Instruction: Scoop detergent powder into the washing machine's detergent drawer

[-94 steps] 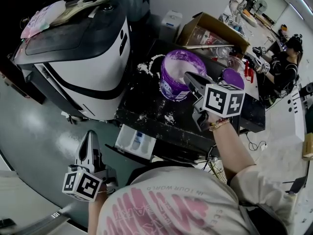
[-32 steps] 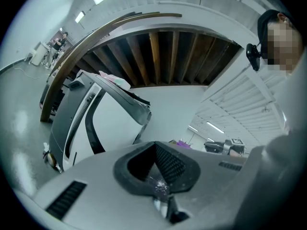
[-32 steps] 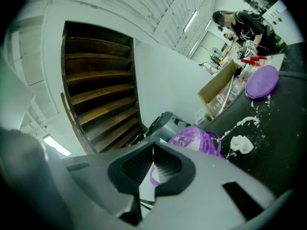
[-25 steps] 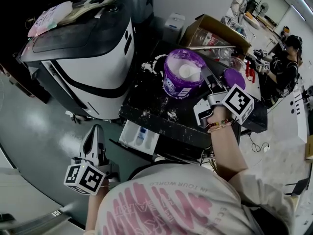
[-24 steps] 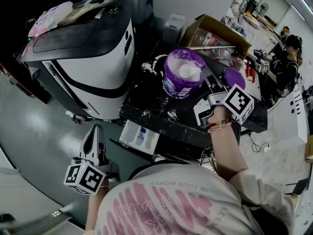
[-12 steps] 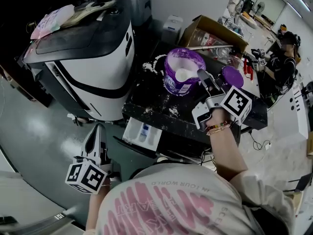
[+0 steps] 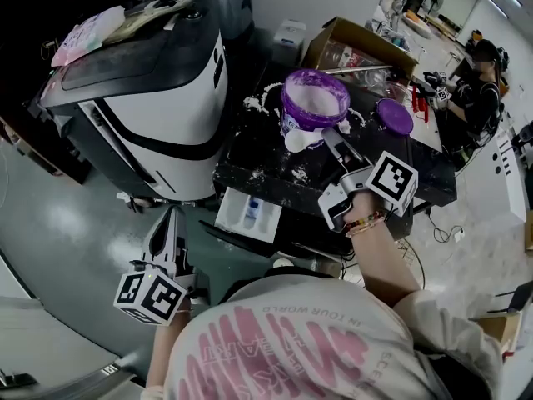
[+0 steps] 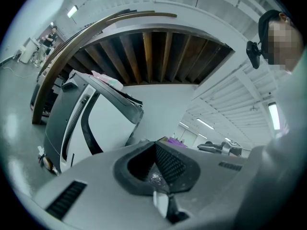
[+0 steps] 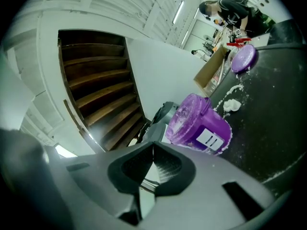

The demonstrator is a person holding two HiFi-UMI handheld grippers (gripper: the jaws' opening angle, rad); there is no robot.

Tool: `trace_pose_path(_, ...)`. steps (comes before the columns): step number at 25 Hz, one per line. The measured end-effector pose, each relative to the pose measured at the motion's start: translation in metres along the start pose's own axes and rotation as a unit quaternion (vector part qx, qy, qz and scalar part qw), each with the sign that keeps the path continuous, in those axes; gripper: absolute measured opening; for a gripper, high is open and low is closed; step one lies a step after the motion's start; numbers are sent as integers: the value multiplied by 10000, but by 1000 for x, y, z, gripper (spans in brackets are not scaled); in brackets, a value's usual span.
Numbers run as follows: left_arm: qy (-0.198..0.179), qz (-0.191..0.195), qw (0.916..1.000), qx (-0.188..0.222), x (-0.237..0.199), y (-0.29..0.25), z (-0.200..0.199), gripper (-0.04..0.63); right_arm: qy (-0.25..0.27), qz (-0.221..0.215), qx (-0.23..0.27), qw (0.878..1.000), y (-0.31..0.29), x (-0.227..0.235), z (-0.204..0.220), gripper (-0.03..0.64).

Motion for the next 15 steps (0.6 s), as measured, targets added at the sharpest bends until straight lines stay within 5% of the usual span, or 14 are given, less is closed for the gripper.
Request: trace_pose_path(15, 9, 374, 9978, -551, -8, 7, 13, 0, -306, 431, -173, 9985, 30, 4, 56, 0)
Point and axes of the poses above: the fingertips, and each gripper's own axes: y backward along the fingers, x to its right, z out of its underside, the point moved 5 cm from there along y, backward along the fingers, and after that the axes turned 8 degrees about y, right-handed, at the moved point
